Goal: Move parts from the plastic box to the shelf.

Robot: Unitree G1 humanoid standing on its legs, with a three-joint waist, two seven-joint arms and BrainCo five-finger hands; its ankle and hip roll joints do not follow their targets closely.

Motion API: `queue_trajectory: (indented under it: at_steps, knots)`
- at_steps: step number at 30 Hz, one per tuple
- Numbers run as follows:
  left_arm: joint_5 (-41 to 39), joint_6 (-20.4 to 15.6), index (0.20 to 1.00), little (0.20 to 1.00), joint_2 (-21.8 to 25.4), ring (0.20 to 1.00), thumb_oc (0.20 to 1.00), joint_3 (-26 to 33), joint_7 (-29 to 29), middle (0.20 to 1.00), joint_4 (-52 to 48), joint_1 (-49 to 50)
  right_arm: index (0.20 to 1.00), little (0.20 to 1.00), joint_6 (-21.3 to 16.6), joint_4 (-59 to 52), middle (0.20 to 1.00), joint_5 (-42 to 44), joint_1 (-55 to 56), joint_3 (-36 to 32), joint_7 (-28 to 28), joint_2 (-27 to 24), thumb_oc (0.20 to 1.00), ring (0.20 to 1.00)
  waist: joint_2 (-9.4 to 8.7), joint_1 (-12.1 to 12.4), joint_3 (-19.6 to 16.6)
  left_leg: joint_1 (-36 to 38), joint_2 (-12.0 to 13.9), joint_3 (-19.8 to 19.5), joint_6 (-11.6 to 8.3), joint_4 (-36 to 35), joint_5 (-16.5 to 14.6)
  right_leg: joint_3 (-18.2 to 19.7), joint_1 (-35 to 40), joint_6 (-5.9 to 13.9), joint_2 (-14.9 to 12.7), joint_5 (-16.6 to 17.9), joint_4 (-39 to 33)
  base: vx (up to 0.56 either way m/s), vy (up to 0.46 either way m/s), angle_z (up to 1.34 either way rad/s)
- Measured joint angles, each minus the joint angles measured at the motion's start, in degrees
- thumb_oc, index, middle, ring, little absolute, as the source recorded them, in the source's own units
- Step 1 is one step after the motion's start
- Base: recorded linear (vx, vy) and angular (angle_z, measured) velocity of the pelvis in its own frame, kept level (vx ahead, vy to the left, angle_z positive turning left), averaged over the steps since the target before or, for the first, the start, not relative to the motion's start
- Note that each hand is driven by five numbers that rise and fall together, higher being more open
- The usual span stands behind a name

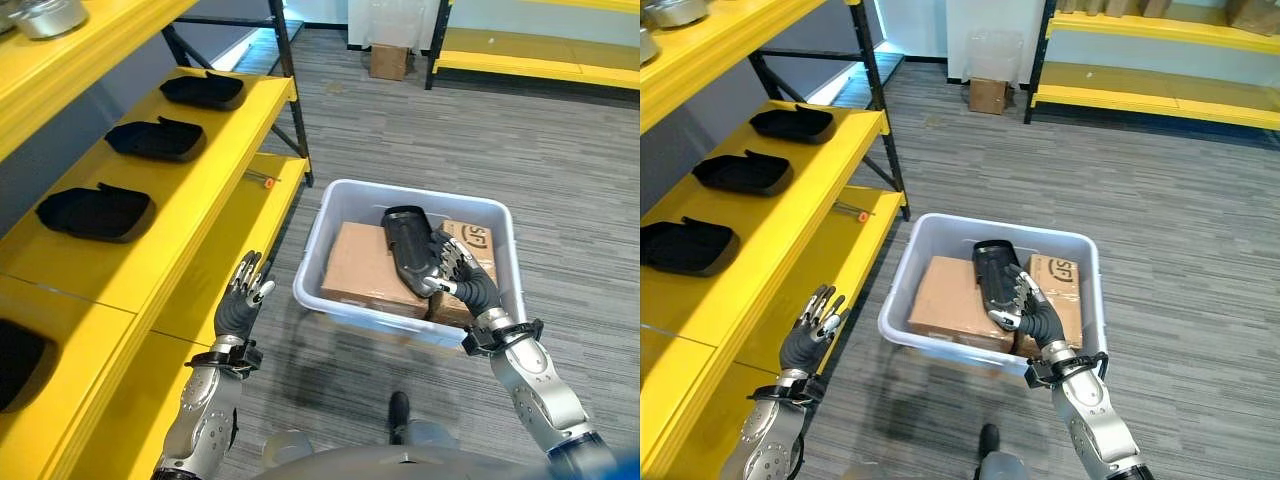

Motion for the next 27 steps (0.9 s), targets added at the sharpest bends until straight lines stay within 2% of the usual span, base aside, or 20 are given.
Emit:
queue_trajectory:
  at_steps: [1, 2, 3, 4, 5, 6, 7, 9, 10, 11, 12, 13, 14, 15, 18, 21, 27]
  knots:
    - [0.0, 0.1, 1.0, 1.0, 0.1, 1.0, 1.0, -1.0, 0.0, 1.0, 0.1, -0.4, 1.0, 1.0, 0.0, -0.6, 1.0, 0.0, 0.5, -0.4, -0.1, -0.1, 1.0, 1.0, -0.73, -0.2, 0.8, -2.3, -0.7, -2.1, -1.24, 0.7, -2.4, 0.3, -0.1, -0.52, 0.0, -0.3, -0.5, 0.16, 0.177, 0.1]
    - [0.0, 0.1, 1.0, 1.0, 0.1, 1.0, 1.0, -1.5, 0.0, 1.0, 0.3, -0.5, 1.0, 1.0, 0.0, -0.9, 1.0, 0.0, 0.6, -0.5, -0.1, -0.1, 1.0, 1.0, -0.81, -0.3, 1.0, -2.1, -2.0, -3.0, -1.26, -4.0, -2.8, 0.1, -0.3, -0.6, -0.4, -0.3, -0.7, 0.14, 0.204, 0.0]
    - [0.0, 0.1, 1.0, 1.0, -0.1, 1.0, 1.0, -1.8, -0.1, 1.0, 0.3, -0.7, 1.0, 1.0, -0.1, -1.1, 1.0, 0.0, 0.4, -1.1, 0.0, -0.1, 1.0, 1.0, -1.06, -0.4, 2.1, -2.7, -2.5, -2.7, -1.19, -8.0, -2.5, 0.9, -0.6, -0.65, -0.3, -0.2, -0.5, 0.18, 0.284, -0.13]
    - [0.0, 0.1, 1.0, 1.0, -0.1, 1.0, 1.0, -1.9, 0.0, 1.0, 0.7, -0.6, 1.0, 1.0, -0.2, -0.8, 1.0, 0.0, 0.2, -1.2, -0.2, 0.2, 1.0, 1.0, -0.89, 0.1, 2.4, -1.3, -2.8, -3.4, -1.51, -16.3, -2.1, 1.0, -0.7, -0.87, 0.0, -0.4, -0.7, 0.13, 0.228, -0.12]
    - [0.0, 0.1, 1.0, 1.0, 0.0, 1.0, 1.0, -1.9, 0.0, 1.0, 0.8, -0.8, 1.0, 1.0, -0.5, -0.7, 1.0, 0.0, 0.0, -1.4, -0.3, 0.2, 1.0, 1.0, -0.37, 0.0, 2.7, -1.7, -2.6, -4.6, -1.96, -19.8, -1.6, 1.2, -0.8, -0.66, 0.3, -0.3, -0.7, 0.15, 0.248, -0.21]
    - [0.0, 0.1, 1.0, 1.0, -0.1, 1.0, 1.0, -1.9, 0.0, 1.0, 1.0, -1.1, 1.0, 1.0, -0.6, -0.2, 1.0, 0.0, -0.6, -1.6, -0.3, 0.1, 1.0, 1.0, 0.4, 0.3, 3.1, -1.9, -2.0, -6.4, -2.33, -24.1, -1.0, 1.8, -1.4, -0.55, 0.9, -0.3, -0.6, 0.15, 0.25, -0.28]
    - [0.0, 0.1, 1.0, 1.0, -0.1, 1.0, 1.0, -1.9, 0.0, 1.0, 1.3, -1.5, 1.0, 1.0, -0.6, 0.2, 1.0, 0.0, -0.9, -1.8, -0.5, -0.1, 1.0, 1.0, 0.94, 0.8, 3.8, -2.2, -1.4, -7.8, -2.17, -25.2, -0.8, 2.4, -1.4, -0.35, 1.2, -0.2, -0.7, 0.15, 0.282, -0.57]
    - [0.0, 0.1, 1.0, 1.0, -0.7, 1.0, 1.0, -1.8, 0.1, 1.0, 1.8, -1.6, 1.0, 1.0, -0.6, 0.8, 1.0, 0.0, -0.3, -2.1, -0.7, 0.1, 1.0, 1.0, 2.04, 0.9, 4.0, -1.9, -0.3, -6.9, -1.86, -25.3, 0.3, 4.0, -0.6, 1.03, 2.0, 0.4, -2.0, 0.15, 0.265, -0.63]
    - [0.0, 0.0, 1.0, 1.0, -1.3, 1.0, 1.0, -1.8, -0.1, 1.0, 1.6, -0.7, 1.0, 1.0, -0.7, 0.9, 1.0, 0.0, -0.3, -2.1, -0.7, -0.7, 1.0, 1.0, 4.13, 1.4, 3.9, -0.4, 0.2, -6.6, -1.35, -26.0, 0.6, 5.1, 0.0, 1.75, 3.1, 0.9, -2.9, 0.19, 0.373, -0.66]
    - [0.0, 0.0, 1.0, 1.0, -1.7, 1.0, 1.0, -1.9, -0.1, 1.0, 1.5, -1.5, 1.0, 1.0, -0.9, 1.2, 1.0, 0.1, 0.0, -2.6, -0.6, -1.2, 1.0, 1.0, 6.31, 0.8, 4.2, 0.7, 0.5, -5.2, -1.95, -25.7, 1.5, 5.7, 0.6, 2.5, 3.4, 1.2, -3.5, 0.24, 0.479, -0.61]
    - [0.0, 0.0, 1.0, 1.0, -1.5, 1.0, 1.0, -2.0, -0.1, 1.0, 1.7, -2.0, 1.0, 1.0, -0.8, 1.5, 1.0, 0.5, 0.2, -2.6, -0.6, -1.0, 1.0, 1.0, 6.15, 0.3, 4.4, 1.0, -0.2, -4.5, -3.5, -25.9, 2.0, 5.9, 0.2, 3.1, 2.3, 1.2, -3.4, 0.15, 0.347, -0.48]
    - [0.0, -0.2, 1.0, 1.0, -0.5, 1.0, 1.0, -1.8, -0.2, 1.0, 1.0, -2.8, 1.0, 1.0, -0.7, 1.4, 1.0, 1.1, 0.0, -2.3, -0.3, -0.3, 1.0, 1.0, 4.58, 0.1, 5.2, 1.6, -3.0, -2.5, -2.57, -26.0, 1.6, 7.1, -0.2, 4.77, -0.5, 1.6, -3.3, 0.12, 0.287, -0.37]
    - [0.0, -0.1, 1.0, 1.0, 0.4, 1.0, 1.0, -1.9, -0.3, 1.0, 1.1, -3.6, 1.0, 1.0, -0.6, 1.1, 1.0, 1.1, -0.3, -1.8, 0.1, 0.3, 1.0, 1.0, 3.87, -0.3, 5.5, 1.9, -5.0, -1.2, -1.73, -25.7, 1.3, 7.7, -0.1, 6.02, -2.3, 2.2, -3.5, 0.11, 0.273, -0.48]
    - [0.0, -0.1, 1.0, 1.0, 1.2, 1.0, 1.0, -1.6, -0.4, 1.0, 0.8, -4.2, 1.0, 1.0, -0.5, 0.9, 1.0, 1.2, -0.4, -0.9, 0.2, 0.7, 1.0, 1.0, 3.23, 0.1, 5.2, 2.6, -6.4, 0.5, -0.79, -25.9, 0.9, 7.6, -0.1, 6.49, -4.5, 2.4, -3.8, 0.1, 0.231, -0.38]
    - [0.1, -0.6, 1.0, 1.0, 3.3, 1.0, 1.0, -0.6, -0.4, 1.0, -0.2, -4.9, 1.0, 1.0, -0.5, 0.6, 1.0, 1.2, -1.0, 1.0, 1.5, 0.9, 1.0, 1.0, 2.0, 0.7, 4.7, 3.4, -9.4, 2.6, 1.2, -25.9, -0.4, 7.0, 0.1, 8.01, -7.4, 3.4, -5.0, 0.06, 0.154, -0.29]
    - [0.2, -0.7, 1.0, 1.0, 4.7, 1.0, 1.0, -0.3, -0.1, 1.0, -0.2, -5.3, 1.0, 1.0, -0.4, 0.7, 1.0, 1.1, -3.0, 2.3, 1.7, 1.0, 1.0, 1.0, 0.72, 1.6, 4.9, 3.2, -10.1, 3.3, 1.36, -26.4, -0.7, 6.8, -0.2, 9.16, -7.9, 3.8, -5.9, 0.03, 0.072, -0.1]
    - [0.7, -0.9, 1.0, 1.0, 4.1, 1.0, 1.0, -0.7, 0.8, 1.0, -0.2, -6.2, 1.0, 1.0, -0.3, 0.9, 1.0, 0.8, -9.4, 2.9, 0.5, 0.6, 1.0, 1.0, 0.07, 1.5, 4.9, 0.4, -8.7, 4.0, 0.71, -26.5, -0.1, 7.1, -3.6, 9.11, -6.6, 4.1, -5.9, 0.02, -0.012, -0.09]
